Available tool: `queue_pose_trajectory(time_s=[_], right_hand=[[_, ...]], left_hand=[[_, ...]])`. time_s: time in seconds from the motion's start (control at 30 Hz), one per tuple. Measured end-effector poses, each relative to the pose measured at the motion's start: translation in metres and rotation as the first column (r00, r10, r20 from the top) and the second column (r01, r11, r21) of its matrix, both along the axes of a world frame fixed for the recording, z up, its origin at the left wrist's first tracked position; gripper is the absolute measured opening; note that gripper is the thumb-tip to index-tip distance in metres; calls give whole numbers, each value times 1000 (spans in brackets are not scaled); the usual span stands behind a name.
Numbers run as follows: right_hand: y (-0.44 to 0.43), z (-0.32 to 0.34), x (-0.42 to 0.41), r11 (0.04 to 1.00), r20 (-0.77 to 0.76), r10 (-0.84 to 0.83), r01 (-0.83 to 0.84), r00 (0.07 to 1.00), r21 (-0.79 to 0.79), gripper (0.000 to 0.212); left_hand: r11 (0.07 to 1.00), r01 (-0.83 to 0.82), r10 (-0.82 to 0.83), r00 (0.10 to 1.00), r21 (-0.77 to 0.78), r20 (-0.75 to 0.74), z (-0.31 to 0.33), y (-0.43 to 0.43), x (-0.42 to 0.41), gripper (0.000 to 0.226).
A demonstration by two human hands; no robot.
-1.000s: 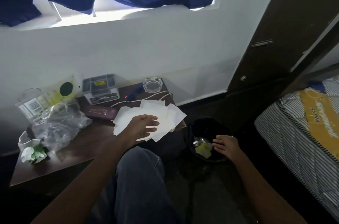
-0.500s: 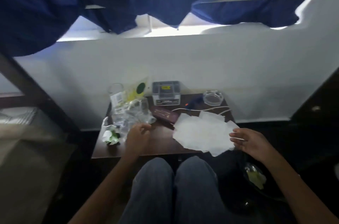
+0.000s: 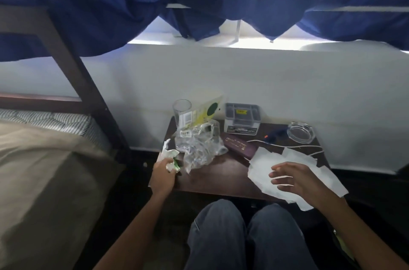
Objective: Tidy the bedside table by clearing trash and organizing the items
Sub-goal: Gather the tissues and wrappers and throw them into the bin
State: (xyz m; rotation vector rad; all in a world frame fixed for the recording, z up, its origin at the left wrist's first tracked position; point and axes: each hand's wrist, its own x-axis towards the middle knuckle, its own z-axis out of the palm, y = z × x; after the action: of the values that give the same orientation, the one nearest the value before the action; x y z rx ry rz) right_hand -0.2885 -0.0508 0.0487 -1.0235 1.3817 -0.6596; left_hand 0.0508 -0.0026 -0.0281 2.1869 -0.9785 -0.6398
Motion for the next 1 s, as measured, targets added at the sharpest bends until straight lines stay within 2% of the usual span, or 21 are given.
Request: queue_pose_trajectory(time_s=[0.17, 0.3, 0.4, 0.47, 0.53, 0.63, 0.7, 0.8, 0.9, 1.0], right_hand=[[5, -3, 6, 1000, -26, 11, -10, 1000, 15, 17], [9, -4, 14, 999, -21, 18, -17, 1000, 49, 17], [12, 1, 29, 997, 6, 44, -45, 999, 57, 15], [15, 7, 40, 995, 31, 89, -90, 996, 39, 15], [19, 15, 51, 988, 45, 154, -153, 987, -17, 18], [22, 28, 66, 976, 101, 206, -197, 973, -96, 26], [22, 33, 71, 971, 150, 221, -203, 964, -127, 36], [22, 38, 70, 965, 207, 244, -215, 947, -153, 44], [25, 38, 63, 951, 178, 290, -262, 940, -165, 26], [28, 31, 61, 952, 101, 270, -249, 958, -179, 12]], left_hand=[[991, -128, 123, 987, -41, -101, -7, 4, 2, 23], [943, -318, 272, 909, -101, -316, 0, 12, -6, 25], [918, -343, 191, 822, -200, -536, 14, 11, -22, 25], [935, -277, 76, 768, -223, -636, 26, 8, -37, 22], [956, -171, -34, 743, -238, -669, 41, 2, -54, 22], [965, 61, -221, 705, -253, -673, 68, -2, -79, 37], [946, 176, -322, 616, -273, -719, 81, -2, -93, 51], [920, 258, -389, 500, -295, -774, 84, -5, -105, 67], [899, 340, -414, 446, -277, -794, 84, -6, -108, 71], [836, 497, -457, 398, -232, -795, 88, -4, -104, 67]])
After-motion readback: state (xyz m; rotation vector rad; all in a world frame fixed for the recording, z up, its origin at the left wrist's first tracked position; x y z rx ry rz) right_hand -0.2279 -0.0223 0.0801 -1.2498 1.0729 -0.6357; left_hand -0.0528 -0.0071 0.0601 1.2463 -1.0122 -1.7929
